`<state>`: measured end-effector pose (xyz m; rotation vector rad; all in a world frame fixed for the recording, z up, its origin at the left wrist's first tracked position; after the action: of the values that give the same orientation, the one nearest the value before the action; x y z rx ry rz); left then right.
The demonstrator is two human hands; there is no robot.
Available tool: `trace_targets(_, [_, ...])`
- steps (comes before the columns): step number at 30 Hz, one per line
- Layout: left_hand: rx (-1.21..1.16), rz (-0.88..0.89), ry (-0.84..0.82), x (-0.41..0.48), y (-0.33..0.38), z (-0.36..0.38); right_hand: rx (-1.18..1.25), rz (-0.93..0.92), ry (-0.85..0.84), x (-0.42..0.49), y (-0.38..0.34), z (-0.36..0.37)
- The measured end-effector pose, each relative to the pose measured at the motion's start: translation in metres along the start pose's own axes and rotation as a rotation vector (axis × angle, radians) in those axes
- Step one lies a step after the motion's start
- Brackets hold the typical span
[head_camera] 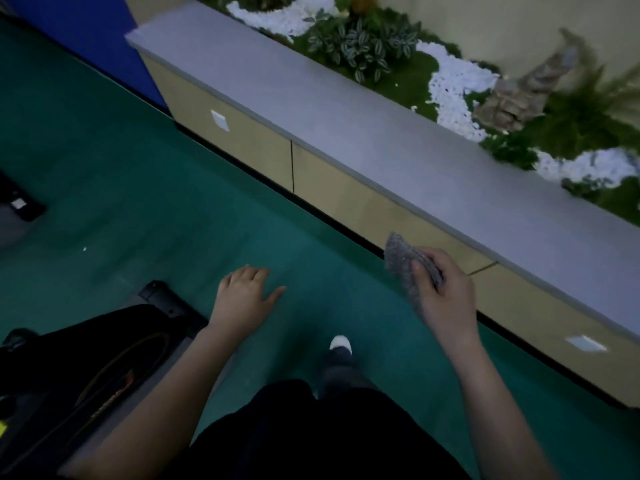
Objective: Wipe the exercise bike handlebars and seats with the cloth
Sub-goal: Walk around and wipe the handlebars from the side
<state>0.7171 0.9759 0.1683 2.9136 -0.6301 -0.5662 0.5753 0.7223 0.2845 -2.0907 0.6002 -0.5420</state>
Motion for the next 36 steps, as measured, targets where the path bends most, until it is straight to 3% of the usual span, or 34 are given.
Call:
trace_targets(5, [-0.042,-0.053,0.038,0.038,0.036,-0.021,0.013,-0.005,-0.035,0.083,0.024,-0.017])
trace_targets(10, [-0.087,-0.149,0.044,0.060,0.028,-0.032,0.023,-0.046,-0.124,0.137,0.021,0.016])
trace_targets(16, [-0.121,-0.302,0.039,0.092,-0.025,-0.043,0.054,-0.168,-0.366,0.182,-0.020,0.115])
trace_targets(23, [-0.184,-0.390,0.088,0.160,-0.097,-0.078,0.059,-0.267,-0.498,0.239,-0.078,0.219])
trace_targets(30, [-0.233,-0.426,0.192,0.205,-0.160,-0.132,0.052,-0.252,-0.559,0.294,-0.119,0.299])
trace_targets(36, [-0.295,-0.602,0.284,0.202,-0.220,-0.157,0.033,-0.333,-0.715,0.314,-0.165,0.378])
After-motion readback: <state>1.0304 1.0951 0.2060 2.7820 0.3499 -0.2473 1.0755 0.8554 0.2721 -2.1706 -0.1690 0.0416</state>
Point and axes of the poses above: each hand's wrist, its own x-axis towards the middle knuckle, its own z-axis out of the palm, y = z × x, the point moved 9 cm from there along x, towards the middle knuckle, and after that the axes turned 4 degrees about -z, right-handed, at the moved point
